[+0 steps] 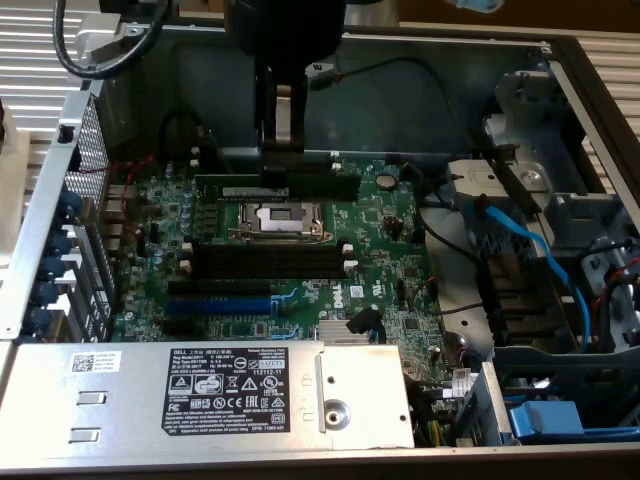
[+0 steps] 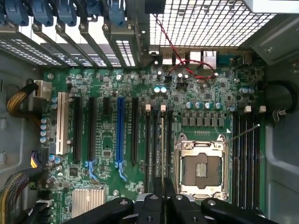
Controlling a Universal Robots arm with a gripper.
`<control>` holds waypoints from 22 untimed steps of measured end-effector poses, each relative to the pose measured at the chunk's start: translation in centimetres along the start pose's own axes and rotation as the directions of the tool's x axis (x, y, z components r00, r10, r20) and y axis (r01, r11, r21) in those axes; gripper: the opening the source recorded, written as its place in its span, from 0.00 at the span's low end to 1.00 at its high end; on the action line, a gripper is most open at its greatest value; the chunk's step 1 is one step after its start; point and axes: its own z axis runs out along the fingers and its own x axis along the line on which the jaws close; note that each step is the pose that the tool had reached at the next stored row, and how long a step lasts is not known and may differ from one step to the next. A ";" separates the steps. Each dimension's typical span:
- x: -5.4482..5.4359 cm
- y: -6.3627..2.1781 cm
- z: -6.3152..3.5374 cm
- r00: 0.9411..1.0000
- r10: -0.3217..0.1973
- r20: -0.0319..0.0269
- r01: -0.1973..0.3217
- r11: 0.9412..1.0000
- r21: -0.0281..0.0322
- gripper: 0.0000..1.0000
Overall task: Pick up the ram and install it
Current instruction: 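Insert the ram into the slot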
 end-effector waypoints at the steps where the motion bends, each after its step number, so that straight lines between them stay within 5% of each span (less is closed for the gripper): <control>1: 0.2 0.01 0.13 1.000 0.000 0.000 0.000 1.000 0.011 0.12; 4: 0.3 0.31 0.85 1.000 0.009 0.000 -0.009 1.000 0.017 0.12; 10: 1.2 0.38 1.69 0.999 0.036 0.004 -0.036 0.999 0.016 0.12; 22: 1.3 0.51 3.17 1.000 0.013 0.006 -0.013 1.000 0.014 0.12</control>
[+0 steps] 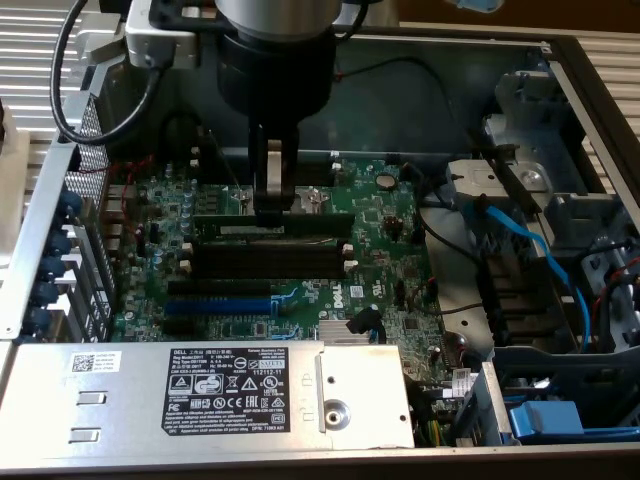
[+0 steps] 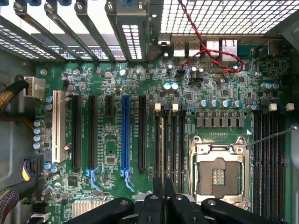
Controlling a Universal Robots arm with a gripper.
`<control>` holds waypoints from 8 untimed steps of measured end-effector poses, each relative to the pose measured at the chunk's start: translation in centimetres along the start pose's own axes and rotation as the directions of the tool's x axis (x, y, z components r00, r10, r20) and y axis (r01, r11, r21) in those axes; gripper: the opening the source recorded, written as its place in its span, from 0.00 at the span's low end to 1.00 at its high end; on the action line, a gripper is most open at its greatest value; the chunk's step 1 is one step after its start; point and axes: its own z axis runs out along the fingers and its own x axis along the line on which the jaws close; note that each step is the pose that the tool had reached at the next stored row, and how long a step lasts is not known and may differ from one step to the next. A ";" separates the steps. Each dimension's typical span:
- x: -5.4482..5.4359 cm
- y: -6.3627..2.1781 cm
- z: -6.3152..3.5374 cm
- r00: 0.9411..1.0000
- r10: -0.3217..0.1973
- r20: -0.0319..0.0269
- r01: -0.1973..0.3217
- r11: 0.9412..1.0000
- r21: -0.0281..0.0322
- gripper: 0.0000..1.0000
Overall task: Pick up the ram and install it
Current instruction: 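Insert the ram into the slot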
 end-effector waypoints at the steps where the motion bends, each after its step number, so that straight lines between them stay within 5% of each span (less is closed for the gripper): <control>1: 0.0 0.04 0.05 1.000 0.000 0.000 0.000 1.000 0.000 0.12; 5: 0.1 0.05 0.24 1.000 0.000 0.004 0.000 1.000 -0.001 0.12; 8: 0.1 0.00 0.24 1.000 0.000 0.014 0.000 1.000 -0.003 0.12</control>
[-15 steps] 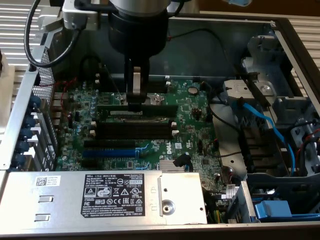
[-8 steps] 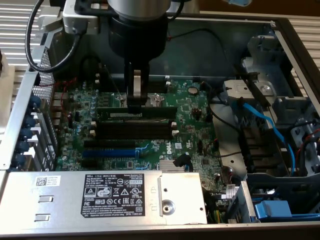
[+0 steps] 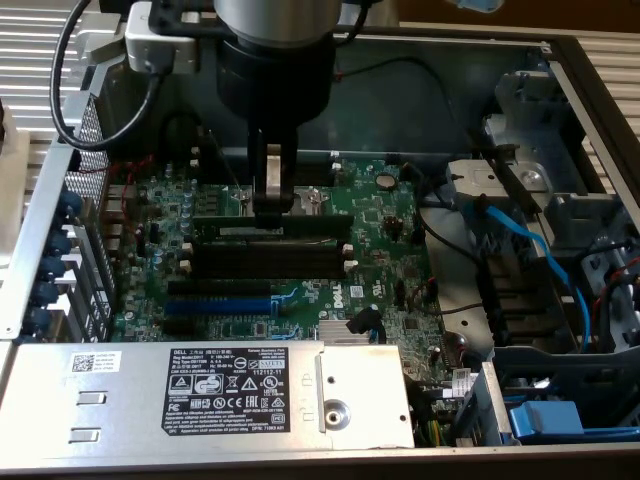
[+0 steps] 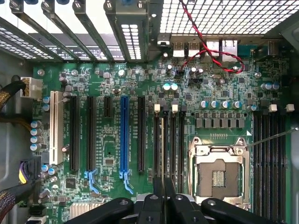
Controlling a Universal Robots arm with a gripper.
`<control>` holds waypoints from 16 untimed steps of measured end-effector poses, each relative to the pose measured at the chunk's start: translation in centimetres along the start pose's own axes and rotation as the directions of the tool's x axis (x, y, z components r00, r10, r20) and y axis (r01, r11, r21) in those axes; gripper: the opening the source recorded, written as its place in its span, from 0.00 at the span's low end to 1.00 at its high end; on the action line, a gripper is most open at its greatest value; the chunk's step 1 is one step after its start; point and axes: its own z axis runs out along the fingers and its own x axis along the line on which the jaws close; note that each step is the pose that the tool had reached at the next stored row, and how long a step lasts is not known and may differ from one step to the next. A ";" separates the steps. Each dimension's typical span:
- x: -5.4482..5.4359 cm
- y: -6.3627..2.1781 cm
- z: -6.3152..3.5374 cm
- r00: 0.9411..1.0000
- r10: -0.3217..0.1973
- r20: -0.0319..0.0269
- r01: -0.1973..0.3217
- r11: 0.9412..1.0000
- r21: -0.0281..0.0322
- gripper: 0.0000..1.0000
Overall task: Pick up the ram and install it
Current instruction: 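Insert the ram into the slot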
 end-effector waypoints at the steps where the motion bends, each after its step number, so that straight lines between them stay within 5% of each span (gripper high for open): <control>1: 0.0 0.01 0.00 1.000 0.000 0.002 0.000 1.000 0.000 0.12; 8: 0.2 -0.24 0.00 1.000 0.000 0.020 0.000 1.000 -0.016 0.12; 13: 0.3 -0.51 -0.01 1.000 0.001 0.021 0.000 0.999 -0.037 0.12; 16: 0.3 -0.58 -0.01 1.000 0.001 0.021 0.000 0.999 -0.039 0.12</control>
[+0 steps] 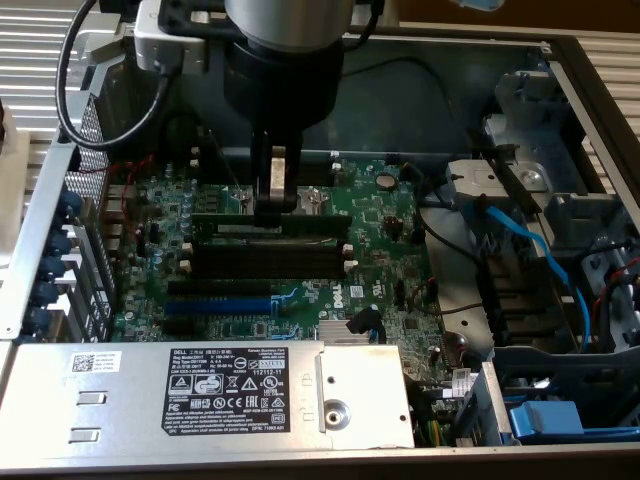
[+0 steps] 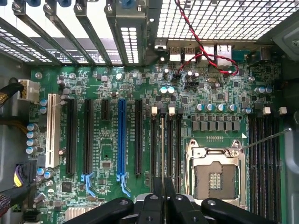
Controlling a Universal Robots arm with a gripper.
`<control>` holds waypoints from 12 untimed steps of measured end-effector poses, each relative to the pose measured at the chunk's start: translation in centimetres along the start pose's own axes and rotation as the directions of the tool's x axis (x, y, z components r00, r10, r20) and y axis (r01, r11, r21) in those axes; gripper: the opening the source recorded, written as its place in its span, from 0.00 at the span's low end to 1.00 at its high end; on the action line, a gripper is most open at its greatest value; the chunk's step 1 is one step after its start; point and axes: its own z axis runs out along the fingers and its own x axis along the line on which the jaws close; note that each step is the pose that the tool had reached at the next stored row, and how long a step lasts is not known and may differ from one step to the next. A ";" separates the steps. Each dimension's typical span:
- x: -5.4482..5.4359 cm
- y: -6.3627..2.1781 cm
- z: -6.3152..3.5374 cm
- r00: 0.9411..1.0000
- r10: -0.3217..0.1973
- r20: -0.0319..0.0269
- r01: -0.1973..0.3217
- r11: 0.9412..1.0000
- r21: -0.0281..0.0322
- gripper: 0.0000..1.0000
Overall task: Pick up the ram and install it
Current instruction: 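Insert the ram into the slot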
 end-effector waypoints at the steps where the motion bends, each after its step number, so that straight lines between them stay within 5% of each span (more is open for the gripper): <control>1: 0.0 -0.01 0.00 1.000 0.000 0.000 0.000 1.000 0.000 0.12; 9: -0.3 -0.01 0.03 1.000 0.000 -0.005 0.000 1.000 0.000 0.12; 12: -0.3 -0.01 0.16 1.000 0.001 -0.011 -0.001 1.000 0.001 0.12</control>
